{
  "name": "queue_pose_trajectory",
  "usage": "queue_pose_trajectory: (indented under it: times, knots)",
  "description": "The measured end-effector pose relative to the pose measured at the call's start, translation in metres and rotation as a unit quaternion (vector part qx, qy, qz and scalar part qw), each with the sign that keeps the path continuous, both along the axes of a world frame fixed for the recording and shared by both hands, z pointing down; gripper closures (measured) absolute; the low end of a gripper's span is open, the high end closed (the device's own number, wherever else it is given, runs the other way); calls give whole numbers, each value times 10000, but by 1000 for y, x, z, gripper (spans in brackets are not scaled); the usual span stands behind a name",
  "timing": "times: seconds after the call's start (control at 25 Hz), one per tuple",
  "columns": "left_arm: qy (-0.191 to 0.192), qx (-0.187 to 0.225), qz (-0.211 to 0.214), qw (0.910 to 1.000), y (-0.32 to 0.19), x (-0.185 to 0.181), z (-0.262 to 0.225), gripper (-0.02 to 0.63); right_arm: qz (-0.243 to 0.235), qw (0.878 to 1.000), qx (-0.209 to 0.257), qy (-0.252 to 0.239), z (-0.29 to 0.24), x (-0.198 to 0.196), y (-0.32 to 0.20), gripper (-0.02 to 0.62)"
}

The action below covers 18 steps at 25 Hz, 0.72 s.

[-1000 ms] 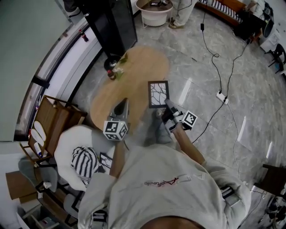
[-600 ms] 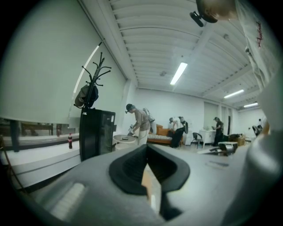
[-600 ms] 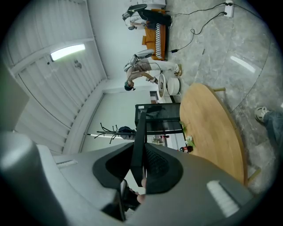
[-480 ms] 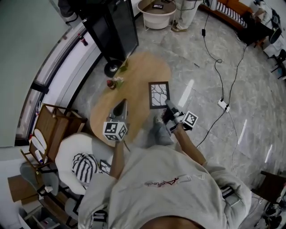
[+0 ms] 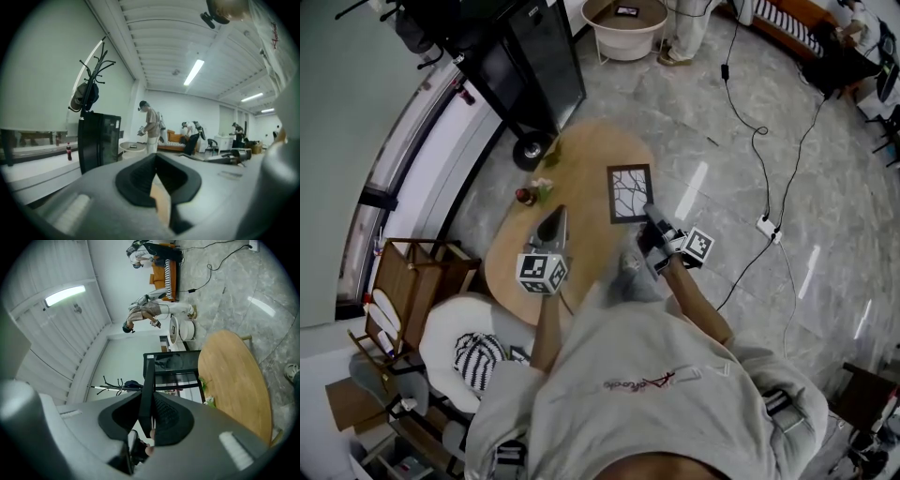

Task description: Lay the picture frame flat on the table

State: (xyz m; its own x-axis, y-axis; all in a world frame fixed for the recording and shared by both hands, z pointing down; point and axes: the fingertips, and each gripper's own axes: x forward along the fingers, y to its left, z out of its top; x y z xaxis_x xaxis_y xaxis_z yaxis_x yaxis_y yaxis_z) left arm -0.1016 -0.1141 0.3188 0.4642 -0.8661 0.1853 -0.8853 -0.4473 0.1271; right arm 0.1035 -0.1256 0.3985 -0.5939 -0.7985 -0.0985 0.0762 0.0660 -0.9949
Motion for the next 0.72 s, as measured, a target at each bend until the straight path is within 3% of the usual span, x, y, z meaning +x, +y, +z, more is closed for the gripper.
queue_pose_trajectory:
  times: [0.32, 0.72]
  knots:
    - [-112, -101, -271, 9995, -57, -2, 9, 606, -218, 9996, -164, -42, 10, 1, -65, 523]
    - [-153, -500, -624, 9967, -68, -26, 52, 606, -478, 9982, -360, -60, 45, -16, -99, 523]
